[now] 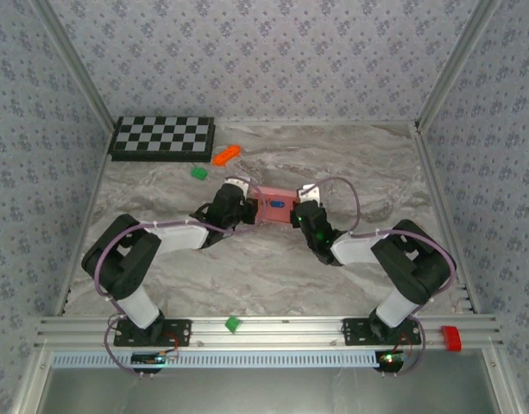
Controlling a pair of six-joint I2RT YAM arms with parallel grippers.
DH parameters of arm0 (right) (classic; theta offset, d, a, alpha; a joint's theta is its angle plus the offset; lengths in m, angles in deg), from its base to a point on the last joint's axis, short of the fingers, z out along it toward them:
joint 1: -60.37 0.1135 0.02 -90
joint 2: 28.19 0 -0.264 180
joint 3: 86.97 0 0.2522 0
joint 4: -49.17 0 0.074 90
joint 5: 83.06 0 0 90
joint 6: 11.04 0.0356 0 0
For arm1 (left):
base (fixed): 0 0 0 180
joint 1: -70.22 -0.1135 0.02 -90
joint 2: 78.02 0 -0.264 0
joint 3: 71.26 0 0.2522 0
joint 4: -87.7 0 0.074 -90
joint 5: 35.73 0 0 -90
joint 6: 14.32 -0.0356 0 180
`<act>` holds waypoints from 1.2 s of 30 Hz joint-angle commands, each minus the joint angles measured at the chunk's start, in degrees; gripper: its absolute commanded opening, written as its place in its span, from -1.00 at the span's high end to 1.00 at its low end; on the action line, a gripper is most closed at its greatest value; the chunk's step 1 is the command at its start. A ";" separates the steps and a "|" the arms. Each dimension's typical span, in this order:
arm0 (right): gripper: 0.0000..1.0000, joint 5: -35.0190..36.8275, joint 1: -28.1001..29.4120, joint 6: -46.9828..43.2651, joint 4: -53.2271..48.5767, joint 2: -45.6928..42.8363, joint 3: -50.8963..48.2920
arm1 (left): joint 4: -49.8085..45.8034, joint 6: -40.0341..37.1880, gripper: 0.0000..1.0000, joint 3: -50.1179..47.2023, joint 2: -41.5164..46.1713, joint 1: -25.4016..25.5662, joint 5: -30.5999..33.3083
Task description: Fold the paper box
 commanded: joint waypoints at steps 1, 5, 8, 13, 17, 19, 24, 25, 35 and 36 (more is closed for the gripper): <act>0.62 0.61 0.44 1.49 -1.41 -1.45 -1.11 | 1.32 0.75 0.73 -0.05 2.07 0.41 0.25; 0.60 0.32 0.53 1.73 -1.82 -1.70 -1.61 | 1.05 0.93 0.73 -0.06 1.99 0.44 0.62; 0.59 0.36 0.62 1.82 -1.90 -1.78 -1.90 | 1.00 0.92 0.73 -0.14 1.97 0.60 0.74; 0.56 0.54 0.70 1.99 -2.59 -2.49 -2.23 | 1.09 0.84 0.70 -0.41 2.37 0.53 0.91; 0.47 0.34 0.67 2.32 -3.65 -3.15 -2.31 | 1.17 0.66 0.61 -0.70 2.68 0.62 1.11; 0.41 0.23 0.70 2.51 -4.23 -3.59 -2.38 | 1.23 0.53 0.57 -0.89 2.95 0.63 1.02; 0.23 -0.67 0.71 3.47 -6.26 -5.48 -2.78 | 1.38 0.14 0.44 -1.75 4.24 0.77 1.48; 0.19 -1.06 0.71 3.65 -6.63 -5.98 -2.94 | 1.32 0.01 0.41 -1.89 4.56 0.73 1.46; 0.03 -3.80 0.66 4.41 -11.07 -10.04 -4.27 | 1.32 -0.87 0.22 -5.12 7.79 1.11 1.97; 0.02 -3.90 0.71 4.44 -11.41 -10.63 -4.67 | 1.25 -0.93 0.21 -5.57 8.24 1.18 2.11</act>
